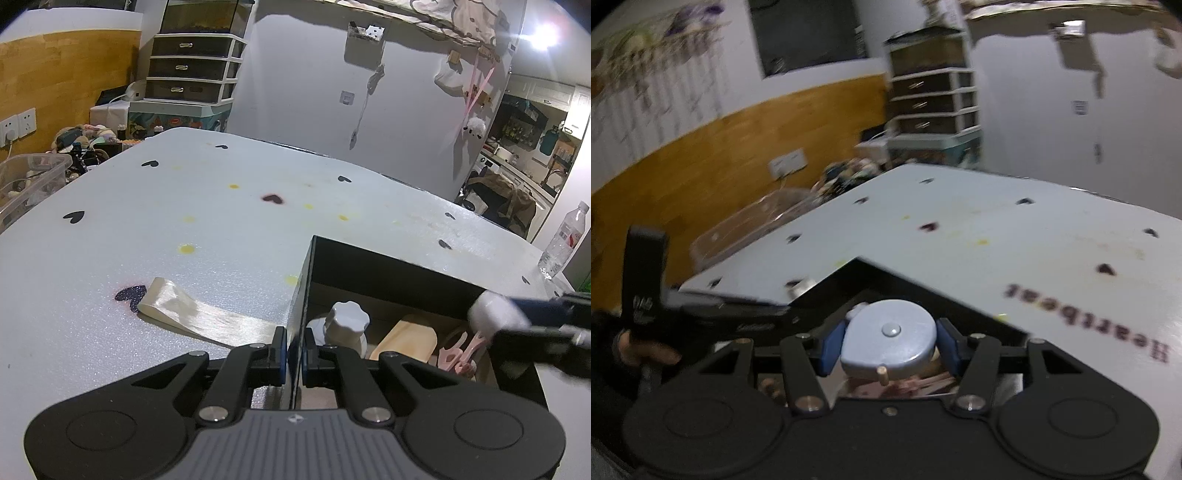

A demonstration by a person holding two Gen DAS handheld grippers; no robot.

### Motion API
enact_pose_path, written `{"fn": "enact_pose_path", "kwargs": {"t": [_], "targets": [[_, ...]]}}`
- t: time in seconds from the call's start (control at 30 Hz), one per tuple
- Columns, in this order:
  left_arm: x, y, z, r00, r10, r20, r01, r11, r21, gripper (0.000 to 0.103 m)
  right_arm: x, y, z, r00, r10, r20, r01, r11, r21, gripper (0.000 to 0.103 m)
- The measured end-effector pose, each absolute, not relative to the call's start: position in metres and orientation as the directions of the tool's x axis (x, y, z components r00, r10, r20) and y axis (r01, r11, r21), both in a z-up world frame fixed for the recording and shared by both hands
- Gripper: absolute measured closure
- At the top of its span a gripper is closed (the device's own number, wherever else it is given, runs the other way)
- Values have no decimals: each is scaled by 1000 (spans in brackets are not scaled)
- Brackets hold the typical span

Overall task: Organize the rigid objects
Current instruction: 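Carry the tape measure into the black box and release it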

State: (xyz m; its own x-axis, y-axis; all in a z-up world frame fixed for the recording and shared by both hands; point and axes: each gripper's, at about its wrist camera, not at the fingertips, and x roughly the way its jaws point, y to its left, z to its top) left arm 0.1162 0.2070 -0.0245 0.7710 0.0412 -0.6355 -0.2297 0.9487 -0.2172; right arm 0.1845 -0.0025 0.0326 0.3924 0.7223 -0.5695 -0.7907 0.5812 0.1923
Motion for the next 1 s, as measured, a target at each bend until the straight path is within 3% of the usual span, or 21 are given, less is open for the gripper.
{"fn": "enact_pose_path", "kwargs": {"t": [0.53, 0.93, 1.0], "targets": [[118, 210, -24, 768, 22, -640, -228, 943, -241, 95, 172, 73, 0, 206, 682, -702, -887, 433, 161, 48], [118, 212, -24, 768, 9, -640, -232, 936, -266, 94, 179, 96, -6, 174, 685, -708, -899, 405, 170, 48], [118, 212, -24, 768, 10, -640, -232, 936, -265, 94, 179, 95, -5, 175, 688, -705, -899, 403, 170, 42]]}}
